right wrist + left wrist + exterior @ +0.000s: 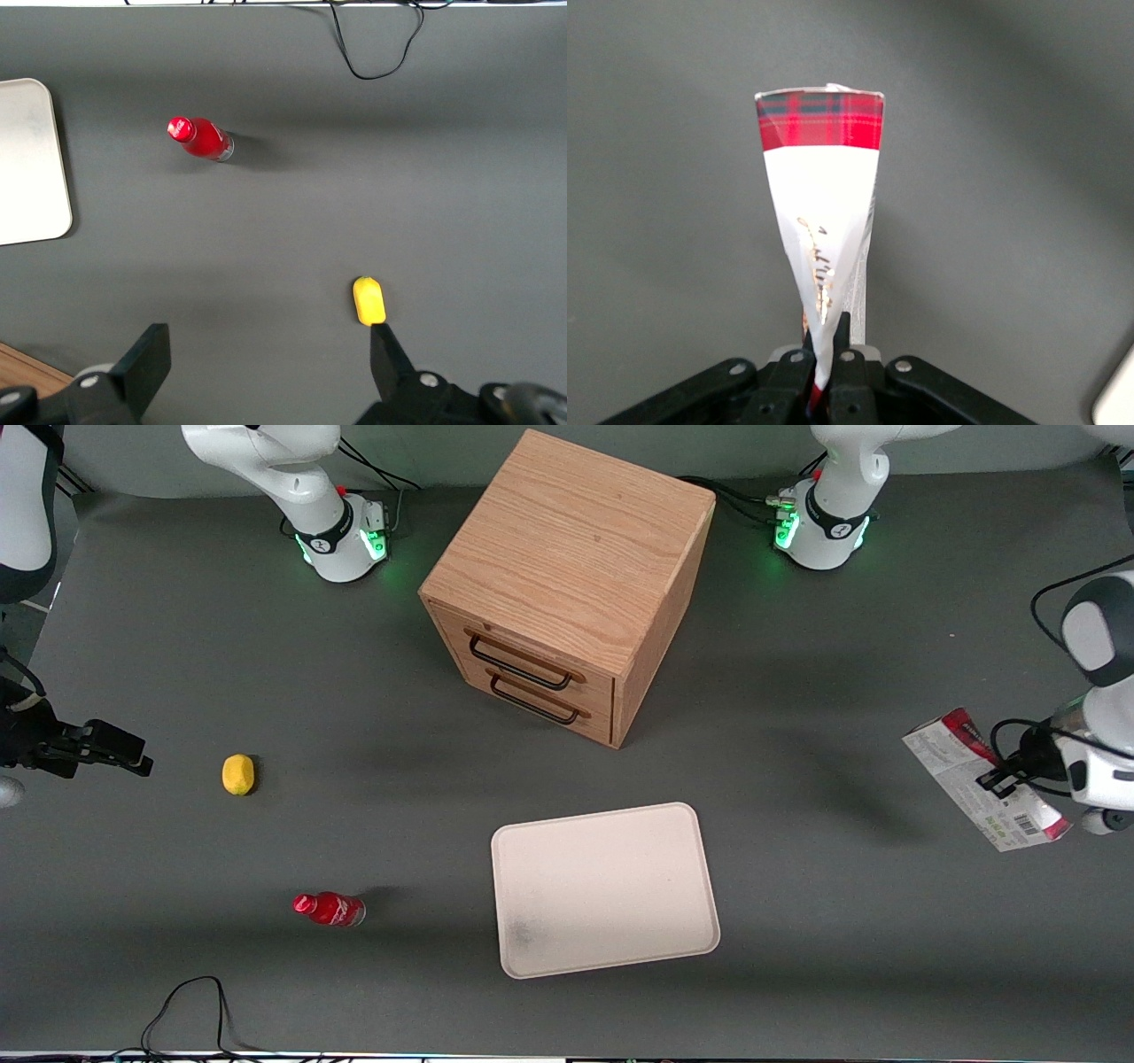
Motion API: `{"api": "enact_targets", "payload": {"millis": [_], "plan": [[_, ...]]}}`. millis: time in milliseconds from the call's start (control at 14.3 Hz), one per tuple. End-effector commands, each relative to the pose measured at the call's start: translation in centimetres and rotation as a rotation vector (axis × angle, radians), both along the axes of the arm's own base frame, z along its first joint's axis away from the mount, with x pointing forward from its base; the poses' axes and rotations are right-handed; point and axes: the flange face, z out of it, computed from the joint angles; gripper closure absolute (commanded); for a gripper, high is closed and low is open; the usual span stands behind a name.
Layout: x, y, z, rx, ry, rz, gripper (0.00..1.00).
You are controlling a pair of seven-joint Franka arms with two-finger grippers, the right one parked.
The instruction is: Place red cookie box on tray
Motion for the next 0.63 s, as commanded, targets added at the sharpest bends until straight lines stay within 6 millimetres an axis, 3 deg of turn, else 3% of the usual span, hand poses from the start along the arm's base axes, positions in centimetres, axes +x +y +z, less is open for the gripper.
{"api": "enact_targets", "payload": {"millis": [0, 280, 421, 561], "plan": [[-0.7, -0.2, 5.3, 0.006, 0.014, -0.014, 1.0], [-1.8, 0.3, 11.9, 0.007, 0.024, -0.001, 1.0], [-2.1, 0.2, 13.2, 0.008, 0.012, -0.006, 1.0], [-1.8, -0.2, 13.0, 0.009, 0.003, -0.018, 1.0]]}}
